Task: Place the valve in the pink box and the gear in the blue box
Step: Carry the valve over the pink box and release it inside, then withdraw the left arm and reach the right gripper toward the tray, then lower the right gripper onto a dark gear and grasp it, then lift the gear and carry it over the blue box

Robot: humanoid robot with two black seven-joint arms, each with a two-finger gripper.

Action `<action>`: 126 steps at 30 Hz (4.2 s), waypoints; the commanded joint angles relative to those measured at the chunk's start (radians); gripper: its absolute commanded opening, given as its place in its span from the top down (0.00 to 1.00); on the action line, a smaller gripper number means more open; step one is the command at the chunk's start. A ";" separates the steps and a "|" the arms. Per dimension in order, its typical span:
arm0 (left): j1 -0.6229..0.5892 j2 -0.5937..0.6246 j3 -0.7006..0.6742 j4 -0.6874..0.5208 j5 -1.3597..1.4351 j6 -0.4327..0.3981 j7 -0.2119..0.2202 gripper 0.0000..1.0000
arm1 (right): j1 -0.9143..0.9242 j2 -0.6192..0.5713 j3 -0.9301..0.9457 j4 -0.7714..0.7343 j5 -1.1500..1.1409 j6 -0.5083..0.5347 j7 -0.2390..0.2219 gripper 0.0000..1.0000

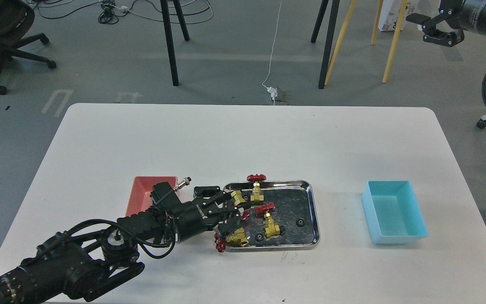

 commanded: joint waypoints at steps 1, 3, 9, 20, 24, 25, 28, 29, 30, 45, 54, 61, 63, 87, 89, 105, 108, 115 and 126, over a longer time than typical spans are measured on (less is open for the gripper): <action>-0.003 0.153 -0.050 -0.156 -0.099 -0.041 0.033 0.84 | 0.001 0.003 0.003 -0.004 -0.015 0.001 0.000 0.02; -0.003 0.241 -0.067 -0.204 -0.133 -0.041 0.037 0.84 | 0.001 0.003 0.005 -0.004 -0.017 0.000 0.000 0.02; 0.052 0.430 -0.095 -0.215 -0.156 -0.030 0.035 0.84 | 0.001 0.003 0.002 -0.002 -0.017 0.003 0.000 0.02; 0.089 0.404 -0.096 -0.166 -0.242 -0.035 0.031 0.76 | -0.004 0.022 -0.006 -0.004 -0.083 0.011 0.001 0.02; 0.091 0.398 -0.095 -0.160 -0.246 -0.042 0.027 0.69 | -0.004 0.042 -0.006 -0.004 -0.132 0.014 0.000 0.01; 0.094 0.396 -0.095 -0.157 -0.253 -0.042 0.027 0.67 | -0.004 0.049 -0.007 -0.004 -0.141 0.015 0.000 0.01; 0.097 0.396 -0.086 -0.132 -0.276 -0.041 0.026 0.61 | -0.005 0.068 -0.007 -0.004 -0.170 0.037 0.000 0.01; 0.097 0.395 -0.084 -0.123 -0.282 -0.041 0.024 0.57 | -0.007 0.077 -0.009 -0.004 -0.184 0.041 0.000 0.01; 0.097 0.395 -0.084 -0.119 -0.288 -0.039 0.024 0.51 | -0.008 0.086 -0.009 -0.004 -0.199 0.044 0.000 0.01; -0.002 0.413 -0.132 -0.120 -0.812 -0.052 0.023 0.01 | -0.034 0.239 -0.024 0.114 -0.739 0.076 0.018 0.02; -0.234 0.448 -0.464 -0.036 -1.291 -0.254 0.037 0.01 | -0.040 0.336 -0.315 0.459 -1.167 0.076 0.075 0.02; -0.492 0.485 -0.492 0.211 -1.470 -0.294 0.037 0.01 | -0.027 0.376 -0.564 0.498 -1.270 0.076 0.080 0.02; -0.529 0.507 -0.491 0.234 -1.510 -0.340 0.037 0.01 | -0.030 0.376 -0.601 0.498 -1.292 0.076 0.080 0.02; -0.616 0.556 -0.484 0.236 -1.524 -0.381 0.035 0.01 | -0.119 0.500 -0.759 0.371 -1.482 0.076 0.080 0.16; -0.615 0.559 -0.484 0.236 -1.524 -0.381 0.035 0.01 | -0.125 0.511 -0.759 0.368 -1.483 0.076 0.077 0.18; -0.615 0.574 -0.486 0.237 -1.529 -0.381 0.035 0.01 | -0.140 0.533 -0.757 0.323 -1.479 0.076 -0.002 0.68; -0.615 0.576 -0.486 0.237 -1.529 -0.383 0.035 0.01 | -0.154 0.533 -0.750 0.323 -1.476 0.076 -0.008 0.68; -0.615 0.582 -0.486 0.237 -1.529 -0.383 0.037 0.01 | -0.169 0.536 -0.748 0.329 -1.476 0.076 -0.026 0.79; -0.615 0.606 -0.486 0.237 -1.530 -0.403 0.037 0.01 | -0.146 0.530 -0.497 0.321 -1.451 0.076 -0.037 0.92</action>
